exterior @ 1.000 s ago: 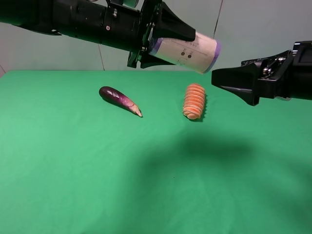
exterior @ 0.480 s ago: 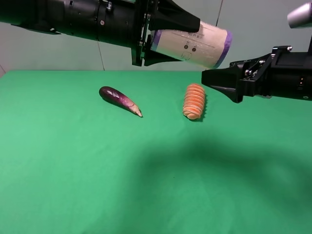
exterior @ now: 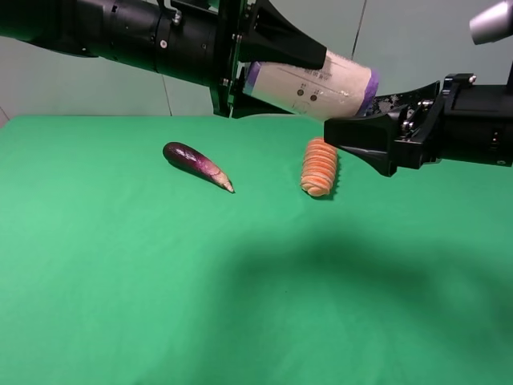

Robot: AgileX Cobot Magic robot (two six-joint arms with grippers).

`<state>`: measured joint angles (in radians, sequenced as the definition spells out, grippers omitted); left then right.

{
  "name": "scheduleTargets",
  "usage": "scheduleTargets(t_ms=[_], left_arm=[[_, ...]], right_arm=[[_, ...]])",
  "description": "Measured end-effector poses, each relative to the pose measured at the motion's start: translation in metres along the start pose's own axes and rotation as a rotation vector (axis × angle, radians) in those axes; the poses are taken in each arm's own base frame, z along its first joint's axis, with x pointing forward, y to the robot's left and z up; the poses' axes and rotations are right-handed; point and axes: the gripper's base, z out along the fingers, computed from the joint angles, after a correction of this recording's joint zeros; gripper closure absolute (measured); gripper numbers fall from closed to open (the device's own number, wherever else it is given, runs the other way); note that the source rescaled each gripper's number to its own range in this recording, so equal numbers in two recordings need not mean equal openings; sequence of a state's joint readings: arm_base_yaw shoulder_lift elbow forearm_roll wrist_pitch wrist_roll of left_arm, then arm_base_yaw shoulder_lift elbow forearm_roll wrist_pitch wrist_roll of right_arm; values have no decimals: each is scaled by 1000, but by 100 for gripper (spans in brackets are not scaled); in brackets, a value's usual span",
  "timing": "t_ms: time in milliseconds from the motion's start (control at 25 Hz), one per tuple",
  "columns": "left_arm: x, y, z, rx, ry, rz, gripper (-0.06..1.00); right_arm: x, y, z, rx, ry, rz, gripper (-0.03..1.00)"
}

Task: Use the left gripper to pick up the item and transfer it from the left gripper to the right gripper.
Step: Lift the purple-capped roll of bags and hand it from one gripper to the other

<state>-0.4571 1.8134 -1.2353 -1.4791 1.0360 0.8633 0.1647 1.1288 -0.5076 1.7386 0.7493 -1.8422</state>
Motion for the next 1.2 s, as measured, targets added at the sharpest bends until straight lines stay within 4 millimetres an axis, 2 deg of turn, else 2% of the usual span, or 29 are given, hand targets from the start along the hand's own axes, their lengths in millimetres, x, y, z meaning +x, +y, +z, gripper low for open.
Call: scheduleTargets(t_ms=[520,1200], left_arm=[[4,-5,0,55,49,1,94],[12,-4,-1,49,131,3,94]], right_arm=[[-4,13,-1,-140,-43,-27,-3],[-6,19,-2,-209,-71,-85,-3]])
